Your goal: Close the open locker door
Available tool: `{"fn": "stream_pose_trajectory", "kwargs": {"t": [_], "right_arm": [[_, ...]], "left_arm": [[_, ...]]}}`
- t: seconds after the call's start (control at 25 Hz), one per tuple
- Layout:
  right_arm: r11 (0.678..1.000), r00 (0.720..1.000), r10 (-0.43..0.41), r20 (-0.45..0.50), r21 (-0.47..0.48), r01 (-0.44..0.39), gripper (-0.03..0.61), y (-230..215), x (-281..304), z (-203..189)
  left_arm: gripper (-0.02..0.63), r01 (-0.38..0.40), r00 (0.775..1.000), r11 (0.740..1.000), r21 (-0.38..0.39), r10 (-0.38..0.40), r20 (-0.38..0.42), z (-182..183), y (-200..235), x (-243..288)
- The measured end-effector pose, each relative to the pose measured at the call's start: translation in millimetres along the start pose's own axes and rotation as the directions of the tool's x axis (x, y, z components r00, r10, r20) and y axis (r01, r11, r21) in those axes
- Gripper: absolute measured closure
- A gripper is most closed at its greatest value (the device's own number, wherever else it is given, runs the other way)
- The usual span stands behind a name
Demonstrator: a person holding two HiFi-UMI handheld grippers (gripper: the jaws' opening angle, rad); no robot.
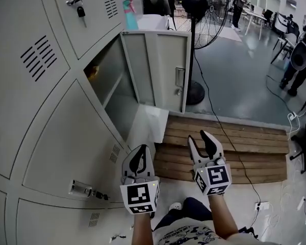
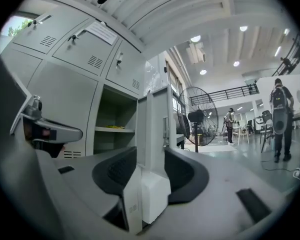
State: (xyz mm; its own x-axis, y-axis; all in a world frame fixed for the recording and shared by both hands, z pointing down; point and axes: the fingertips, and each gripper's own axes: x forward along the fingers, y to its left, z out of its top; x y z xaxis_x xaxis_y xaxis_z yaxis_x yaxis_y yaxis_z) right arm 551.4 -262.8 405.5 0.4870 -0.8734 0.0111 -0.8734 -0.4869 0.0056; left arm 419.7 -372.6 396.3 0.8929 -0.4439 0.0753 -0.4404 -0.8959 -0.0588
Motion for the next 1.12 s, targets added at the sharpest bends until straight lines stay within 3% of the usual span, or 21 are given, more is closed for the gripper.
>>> {"fn": "stream_pose_trajectory", "kwargs": {"t": [0.24,0.64,1.12], "right_arm": [[1.0,1.0,0.018,-0.022,0.006,-0.018,0.403,-27,44,-15],[0.99,0.989,0.139,-0.059,-0.015,-0.14,0.403,-73,141,-26],[0.942,0.938,0.335,-0.085,0.029,-0.334,0.403,-81,205,-47]], "left_arm": [[0.606,-0.026,1.0,1.0,-0.008,0.026,-0.013,-6,4,43],[0.606,-0.181,0.983,0.983,-0.021,0.18,-0.032,-4,27,119],[0.606,-0.329,0.942,0.944,-0.014,0.328,-0.073,-10,38,154]]}}
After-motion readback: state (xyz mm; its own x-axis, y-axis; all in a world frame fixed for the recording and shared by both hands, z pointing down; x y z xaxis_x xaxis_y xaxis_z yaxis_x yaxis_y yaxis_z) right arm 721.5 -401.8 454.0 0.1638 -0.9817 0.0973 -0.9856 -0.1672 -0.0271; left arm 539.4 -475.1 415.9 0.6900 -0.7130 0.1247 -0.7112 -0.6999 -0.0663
